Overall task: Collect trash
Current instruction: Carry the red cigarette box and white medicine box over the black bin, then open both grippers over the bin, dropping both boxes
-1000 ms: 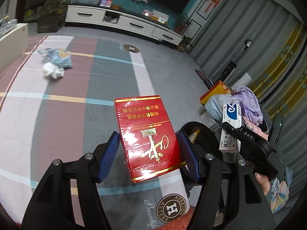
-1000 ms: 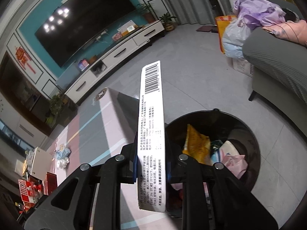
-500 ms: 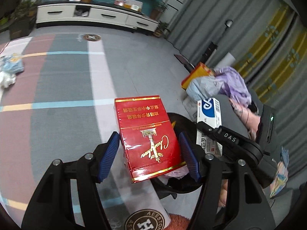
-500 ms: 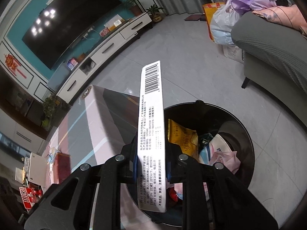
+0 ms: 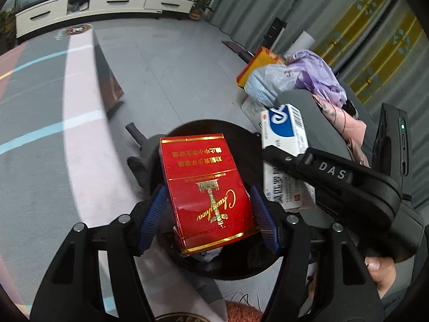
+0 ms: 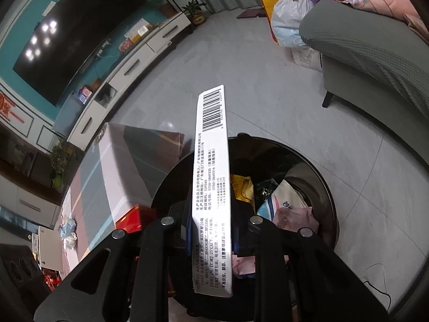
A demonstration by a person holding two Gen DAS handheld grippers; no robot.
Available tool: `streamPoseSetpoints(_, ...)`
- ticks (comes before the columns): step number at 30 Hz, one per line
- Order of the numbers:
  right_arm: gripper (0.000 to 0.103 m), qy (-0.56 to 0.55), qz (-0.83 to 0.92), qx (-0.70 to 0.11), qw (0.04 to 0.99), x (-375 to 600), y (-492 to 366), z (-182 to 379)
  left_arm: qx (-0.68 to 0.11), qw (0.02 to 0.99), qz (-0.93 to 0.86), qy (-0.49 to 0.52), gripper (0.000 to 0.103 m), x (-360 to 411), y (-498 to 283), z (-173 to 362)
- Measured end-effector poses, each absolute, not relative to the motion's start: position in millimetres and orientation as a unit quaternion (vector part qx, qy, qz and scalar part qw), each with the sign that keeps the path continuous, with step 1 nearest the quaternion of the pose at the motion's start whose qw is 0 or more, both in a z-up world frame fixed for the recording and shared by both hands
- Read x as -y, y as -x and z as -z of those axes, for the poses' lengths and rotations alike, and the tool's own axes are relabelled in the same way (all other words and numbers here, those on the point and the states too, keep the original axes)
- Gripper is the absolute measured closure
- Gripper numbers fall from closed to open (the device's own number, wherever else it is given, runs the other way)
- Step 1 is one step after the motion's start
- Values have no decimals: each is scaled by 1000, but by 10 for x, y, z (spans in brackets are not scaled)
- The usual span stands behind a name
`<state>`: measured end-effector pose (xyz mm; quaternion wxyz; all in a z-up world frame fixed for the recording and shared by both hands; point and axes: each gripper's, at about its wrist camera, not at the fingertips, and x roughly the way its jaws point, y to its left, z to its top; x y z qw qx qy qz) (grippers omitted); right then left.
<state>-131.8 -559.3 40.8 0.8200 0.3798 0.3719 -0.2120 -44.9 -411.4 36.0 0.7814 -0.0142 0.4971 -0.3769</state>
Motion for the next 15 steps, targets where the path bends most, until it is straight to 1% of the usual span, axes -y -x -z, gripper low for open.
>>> streamPoseSetpoints(4, 80, -410, 205, -379, 804, 5668, 1322, -307, -507, 773, 380, -9, 38, 4295, 429, -234)
streamPoseSetpoints(7, 80, -412, 221, -390, 794, 5704, 1325, -258, -526, 762, 378, -10, 38, 4369, 374, -120)
streamPoseSetpoints(15, 80, -422, 232, -411, 774, 5763, 1325, -127, -546, 747, 378, -22, 38, 4527, 362, 76)
